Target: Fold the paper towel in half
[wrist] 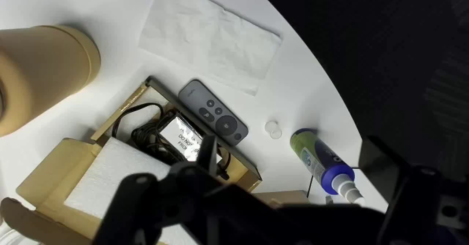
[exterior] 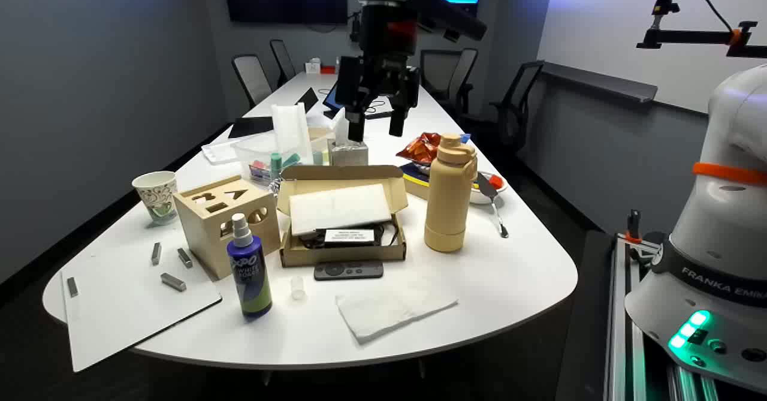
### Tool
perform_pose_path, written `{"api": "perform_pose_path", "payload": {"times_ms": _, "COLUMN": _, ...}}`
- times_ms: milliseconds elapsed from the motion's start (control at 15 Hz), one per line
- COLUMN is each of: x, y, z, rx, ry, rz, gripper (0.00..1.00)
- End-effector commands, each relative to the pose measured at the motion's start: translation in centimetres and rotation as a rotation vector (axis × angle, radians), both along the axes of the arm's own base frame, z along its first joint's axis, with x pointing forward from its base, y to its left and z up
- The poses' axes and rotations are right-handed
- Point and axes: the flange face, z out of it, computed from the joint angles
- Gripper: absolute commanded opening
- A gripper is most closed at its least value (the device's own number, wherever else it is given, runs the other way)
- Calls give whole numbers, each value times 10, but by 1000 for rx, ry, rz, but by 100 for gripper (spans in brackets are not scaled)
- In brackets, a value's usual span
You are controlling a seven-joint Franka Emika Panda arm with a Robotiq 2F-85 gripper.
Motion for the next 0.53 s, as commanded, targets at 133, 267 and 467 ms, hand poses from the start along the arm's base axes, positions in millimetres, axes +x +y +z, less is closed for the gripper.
{"api": "perform_pose_path", "payload": {"times_ms": 133, "x": 6, "y": 1, "z": -4, "rx": -4, "ry": 14, "rz": -30, "gripper": 100}}
{"api": "perform_pose_path", "payload": {"times_ms": 267, "x": 15, "y": 7, "z": -18, "rx": -34, "ry": 43, "rz": -97, "gripper": 100}}
{"api": "perform_pose_path", "payload": {"times_ms": 467, "x": 28, "y": 28, "z": -47, "rx": -123, "ry": 94, "rz": -191, "gripper": 100}}
